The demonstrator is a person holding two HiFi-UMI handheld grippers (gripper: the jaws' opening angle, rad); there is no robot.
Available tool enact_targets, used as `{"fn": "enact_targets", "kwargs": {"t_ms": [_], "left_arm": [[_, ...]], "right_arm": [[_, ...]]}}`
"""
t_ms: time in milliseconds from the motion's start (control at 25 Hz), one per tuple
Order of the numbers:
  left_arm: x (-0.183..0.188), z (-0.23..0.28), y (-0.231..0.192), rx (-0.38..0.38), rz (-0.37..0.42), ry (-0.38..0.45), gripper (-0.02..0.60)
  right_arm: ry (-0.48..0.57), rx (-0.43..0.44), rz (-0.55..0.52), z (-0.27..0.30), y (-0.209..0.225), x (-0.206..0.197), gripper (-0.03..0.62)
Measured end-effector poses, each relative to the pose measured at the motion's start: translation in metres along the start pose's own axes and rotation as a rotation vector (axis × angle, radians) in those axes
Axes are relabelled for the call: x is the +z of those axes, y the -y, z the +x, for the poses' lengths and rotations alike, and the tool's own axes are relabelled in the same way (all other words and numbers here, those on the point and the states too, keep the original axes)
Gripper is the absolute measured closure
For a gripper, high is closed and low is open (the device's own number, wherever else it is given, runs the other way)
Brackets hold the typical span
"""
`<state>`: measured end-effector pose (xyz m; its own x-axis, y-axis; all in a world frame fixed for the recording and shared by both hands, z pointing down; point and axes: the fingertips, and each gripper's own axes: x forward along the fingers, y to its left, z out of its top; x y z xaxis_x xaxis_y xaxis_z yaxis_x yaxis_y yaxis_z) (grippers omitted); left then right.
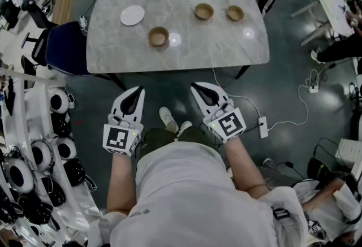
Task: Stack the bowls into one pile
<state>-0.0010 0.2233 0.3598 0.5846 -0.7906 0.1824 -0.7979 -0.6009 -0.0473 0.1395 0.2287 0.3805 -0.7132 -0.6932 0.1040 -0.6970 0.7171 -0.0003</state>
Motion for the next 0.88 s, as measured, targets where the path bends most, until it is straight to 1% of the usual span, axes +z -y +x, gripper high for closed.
{"fn": "enact_targets", "kwargs": {"t_ms": [160, 320, 520, 720, 880], "left_arm": [[-0.004, -0.008, 0.008, -0.024, -0.005, -0.006, 0.58], [-0.005, -0.007, 0.01, -0.031, -0.019, -0.006, 0.58], [-0.015, 0.005, -0.001, -0.035, -0.032, -0.029, 0.578], [-0.023, 0.039, -0.027, -0.071, -0.051, -0.033, 0.578], [-0.026, 0.076, -0.07, -0.094, -0.045, -0.04, 0.578]], "right_arm": [[0.019, -0.013, 0.017, -0.007, -0.007, -0.001, 0.585], [-0.02, -0.005, 0.017, -0.011, -0.01, -0.011, 0.585], [-0.04, -0.022, 0.031, -0.005, -0.005, -0.017, 0.583], [-0.077, -0.052, 0.035, 0.026, 0.021, -0.024, 0.583], [-0.105, -0.079, 0.026, 0.074, 0.049, -0.021, 0.583]]}}
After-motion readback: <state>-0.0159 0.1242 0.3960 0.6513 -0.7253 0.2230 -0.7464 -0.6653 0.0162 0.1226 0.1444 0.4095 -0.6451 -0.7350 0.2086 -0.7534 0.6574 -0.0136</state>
